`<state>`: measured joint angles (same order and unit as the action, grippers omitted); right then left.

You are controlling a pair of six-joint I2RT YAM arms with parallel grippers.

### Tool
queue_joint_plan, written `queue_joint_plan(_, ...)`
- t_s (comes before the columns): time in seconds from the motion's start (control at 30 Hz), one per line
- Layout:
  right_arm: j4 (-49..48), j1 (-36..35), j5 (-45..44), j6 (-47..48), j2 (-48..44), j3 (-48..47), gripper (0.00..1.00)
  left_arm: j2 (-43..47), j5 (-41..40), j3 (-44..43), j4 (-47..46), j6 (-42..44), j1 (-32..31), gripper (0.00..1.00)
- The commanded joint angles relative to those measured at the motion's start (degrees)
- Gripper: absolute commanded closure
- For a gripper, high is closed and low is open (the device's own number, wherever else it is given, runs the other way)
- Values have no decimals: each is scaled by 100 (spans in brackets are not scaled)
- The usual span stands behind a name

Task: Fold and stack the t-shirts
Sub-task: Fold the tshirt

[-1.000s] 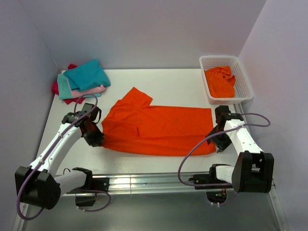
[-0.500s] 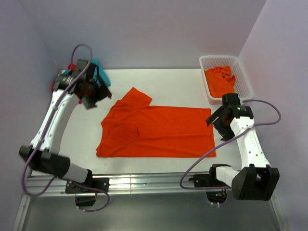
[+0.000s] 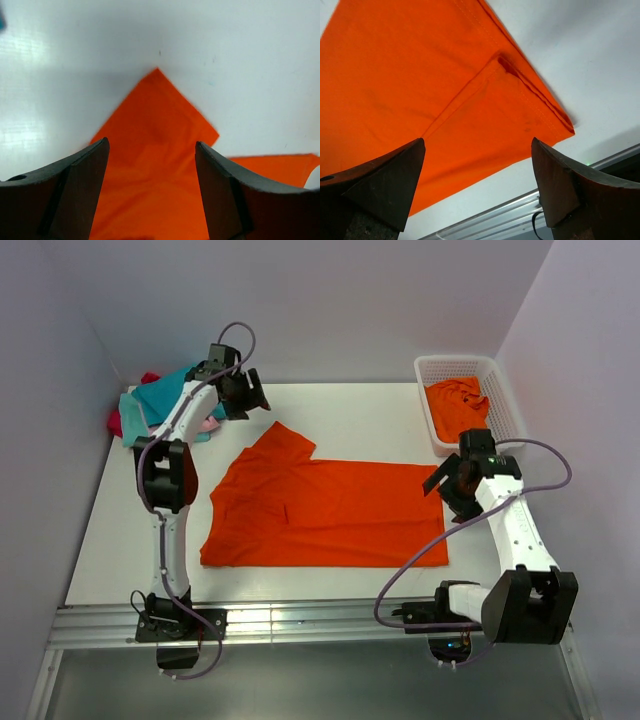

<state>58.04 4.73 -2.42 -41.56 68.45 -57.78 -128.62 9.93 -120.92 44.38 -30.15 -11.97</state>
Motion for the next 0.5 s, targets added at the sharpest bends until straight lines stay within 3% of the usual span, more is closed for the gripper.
queue_joint_plan(0.0,5,28,-163,201,-366,249,7,-277,956,-757,-737,150,265,24)
queue_joint_plan(0.23,172,28,-242,219,-806,777,7,-1226,1634,-1074,-1431,150,283,23)
queue_joint_plan(0.47,383,28,-426,192,-684,505,7,-1790,1986,-1118,-1704,71,291,22)
